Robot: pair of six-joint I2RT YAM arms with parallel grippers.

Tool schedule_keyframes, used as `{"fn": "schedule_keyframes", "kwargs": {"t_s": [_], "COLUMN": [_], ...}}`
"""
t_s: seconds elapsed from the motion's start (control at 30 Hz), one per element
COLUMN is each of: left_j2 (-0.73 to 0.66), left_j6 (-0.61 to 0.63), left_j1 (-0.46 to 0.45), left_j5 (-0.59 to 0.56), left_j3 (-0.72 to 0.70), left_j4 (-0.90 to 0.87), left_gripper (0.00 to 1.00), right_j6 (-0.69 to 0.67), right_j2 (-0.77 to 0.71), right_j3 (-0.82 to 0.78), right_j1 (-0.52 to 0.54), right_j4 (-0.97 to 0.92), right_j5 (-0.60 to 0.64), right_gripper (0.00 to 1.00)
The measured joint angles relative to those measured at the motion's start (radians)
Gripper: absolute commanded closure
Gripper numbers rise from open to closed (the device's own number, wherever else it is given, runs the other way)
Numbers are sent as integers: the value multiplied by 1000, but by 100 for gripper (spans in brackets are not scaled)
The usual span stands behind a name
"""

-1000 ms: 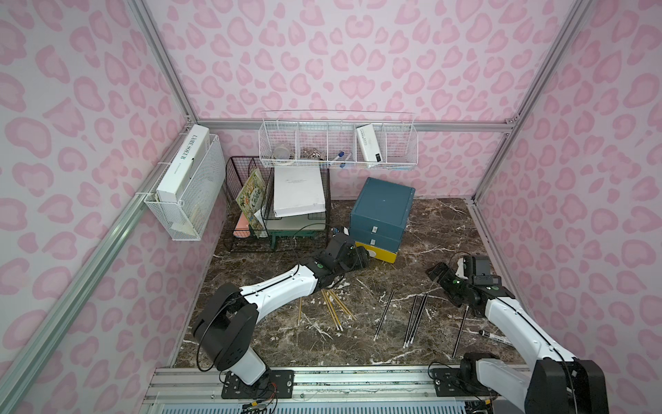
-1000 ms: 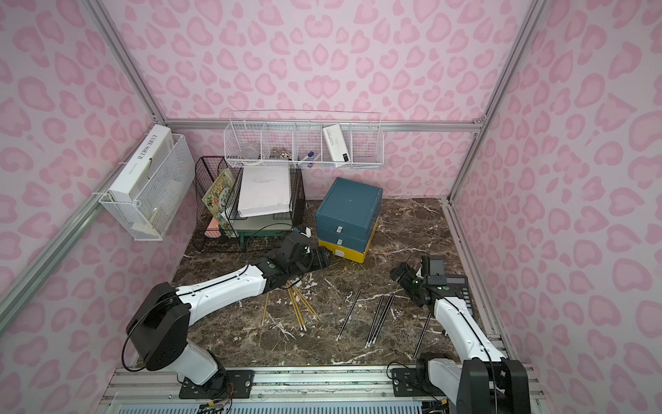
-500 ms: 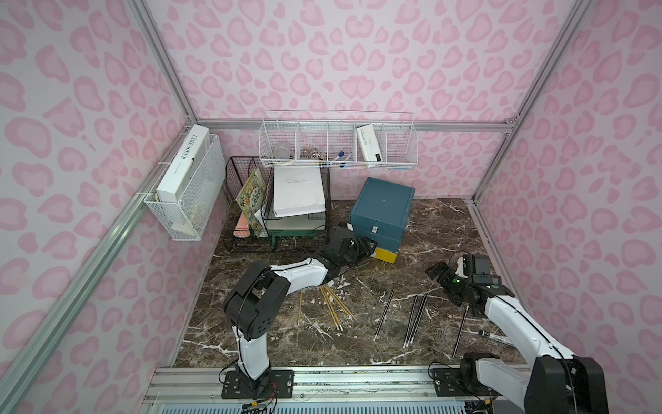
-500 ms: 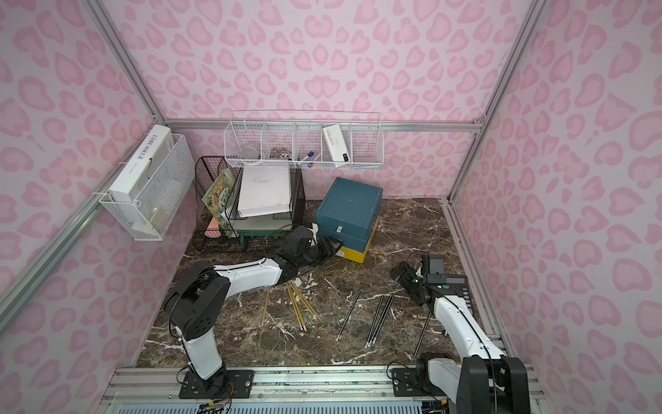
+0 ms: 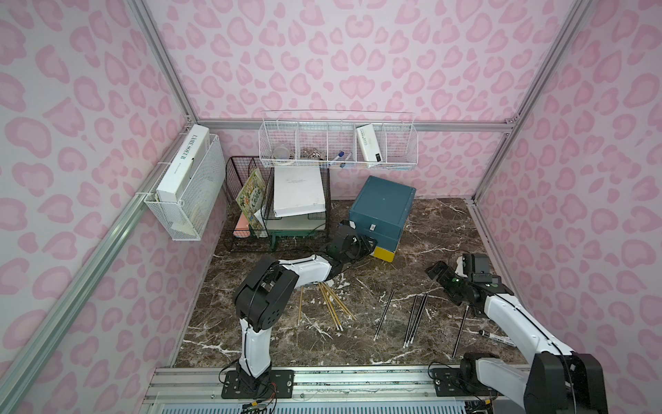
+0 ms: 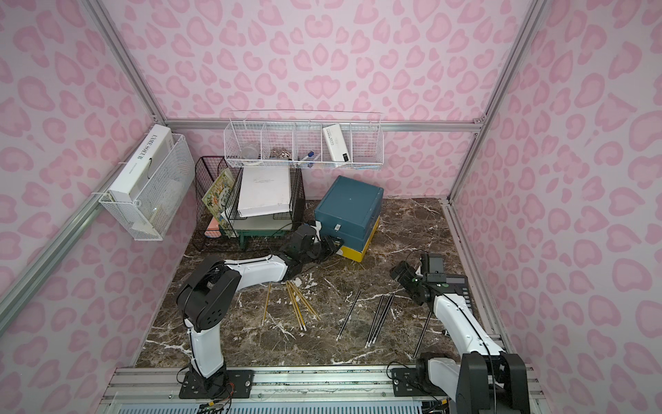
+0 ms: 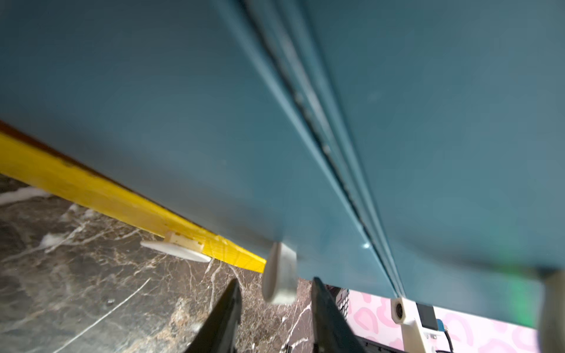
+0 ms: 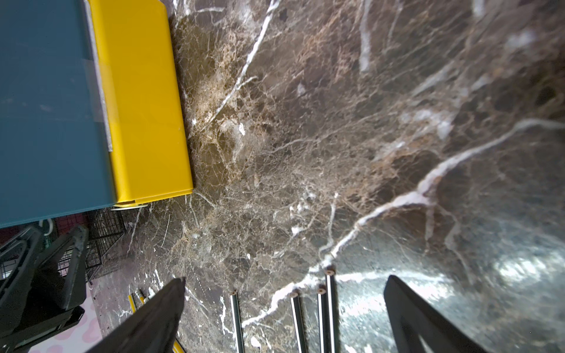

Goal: Please place the pencils in the drawer according to their color
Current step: Open the drawer in the storage box.

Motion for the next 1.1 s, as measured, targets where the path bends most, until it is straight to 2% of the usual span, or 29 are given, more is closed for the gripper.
{"fn": "schedule_keyframes", "kwargs": {"t_s": [0.2,0.3,0.53,0.73,0.9,1.1], "left_j2": [-1,-2,-2,-2,-2,-5], "left_j6": [5,8,16,30,34,35], "left_j1": [2,5,15,16,18,18], "left_j5": [-1,-2,-17,-24,-23,-23], "left_j3": [-3,-10,-14,-11,-9,-9], "left_j4": [2,5,9,10,13,10], "left_gripper": [58,59,71,84,100,100], "right_j6": [0,0,1,1,1,0], "right_j2": [3,3,2,0,-3,-8], "right_j3": [1,1,2,3,5,9], "right_j1": [0,0,0,0,0,0], "right_j4": [0,0,0,0,0,-3], "right_j5": [0,0,0,0,0,0], "right_gripper": [0,0,0,0,0,0]}}
